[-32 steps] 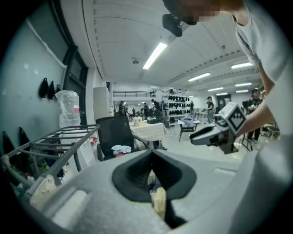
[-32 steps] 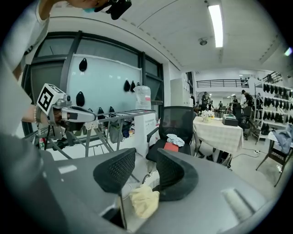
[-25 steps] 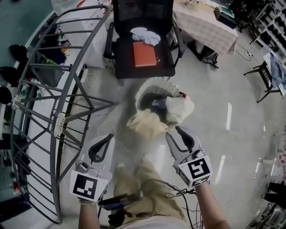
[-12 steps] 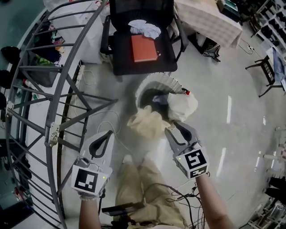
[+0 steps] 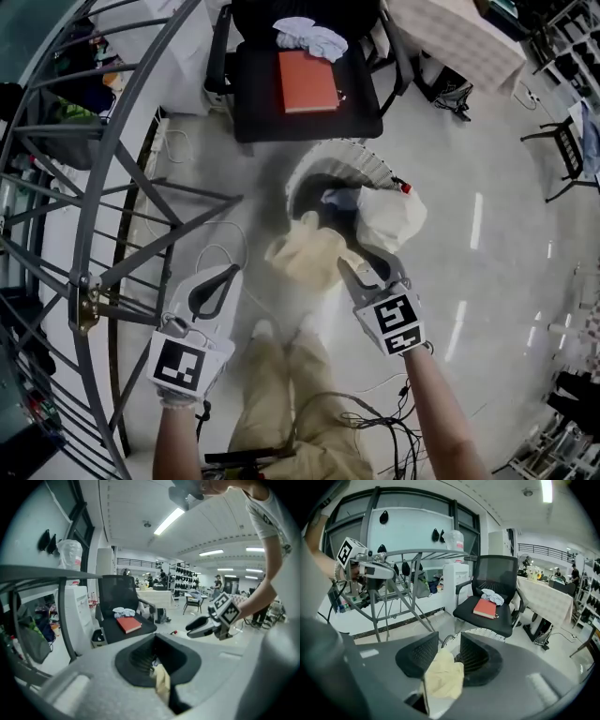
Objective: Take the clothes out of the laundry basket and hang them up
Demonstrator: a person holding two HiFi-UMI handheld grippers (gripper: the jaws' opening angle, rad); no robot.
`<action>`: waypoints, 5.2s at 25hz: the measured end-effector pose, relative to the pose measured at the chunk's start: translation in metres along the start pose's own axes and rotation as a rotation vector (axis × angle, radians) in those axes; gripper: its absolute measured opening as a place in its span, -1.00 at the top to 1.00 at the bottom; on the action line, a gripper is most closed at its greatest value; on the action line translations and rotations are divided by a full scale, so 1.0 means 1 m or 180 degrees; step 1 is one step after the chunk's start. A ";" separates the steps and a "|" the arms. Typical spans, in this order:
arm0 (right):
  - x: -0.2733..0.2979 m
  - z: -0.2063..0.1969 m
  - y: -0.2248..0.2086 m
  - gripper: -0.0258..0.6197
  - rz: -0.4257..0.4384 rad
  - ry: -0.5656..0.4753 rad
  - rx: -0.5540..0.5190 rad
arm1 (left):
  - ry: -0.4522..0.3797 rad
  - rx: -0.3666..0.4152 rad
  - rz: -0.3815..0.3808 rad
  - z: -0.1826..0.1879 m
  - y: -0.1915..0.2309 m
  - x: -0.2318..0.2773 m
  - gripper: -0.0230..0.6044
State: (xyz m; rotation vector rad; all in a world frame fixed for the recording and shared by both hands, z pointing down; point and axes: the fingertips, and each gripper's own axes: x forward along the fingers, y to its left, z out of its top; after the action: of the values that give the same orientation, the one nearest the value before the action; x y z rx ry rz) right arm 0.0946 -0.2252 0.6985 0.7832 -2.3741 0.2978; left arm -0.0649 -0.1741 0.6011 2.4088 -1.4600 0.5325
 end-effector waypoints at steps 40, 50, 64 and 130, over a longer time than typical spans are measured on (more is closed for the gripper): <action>0.202 -0.203 -0.041 0.32 0.0747 0.1242 0.0084 | 0.0341 -0.0208 -0.0008 -0.128 0.026 0.088 0.95; 0.184 -0.188 -0.047 0.87 0.0451 0.1242 -0.0178 | 0.0276 -0.0137 -0.0032 -0.105 0.026 0.084 0.95; 0.101 -0.094 -0.012 0.87 0.0429 0.0883 -0.0089 | 0.0097 0.0006 -0.0093 -0.023 0.024 0.040 0.95; -0.369 0.501 -0.092 0.87 -0.1719 -0.1450 -0.1371 | -0.0135 0.0697 -0.0771 0.147 -0.042 0.053 0.27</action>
State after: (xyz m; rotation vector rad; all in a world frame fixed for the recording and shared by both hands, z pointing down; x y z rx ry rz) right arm 0.1414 -0.3204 0.0784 1.3248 -2.3689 -0.6545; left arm 0.0194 -0.2579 0.4915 2.7331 -1.1535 0.6141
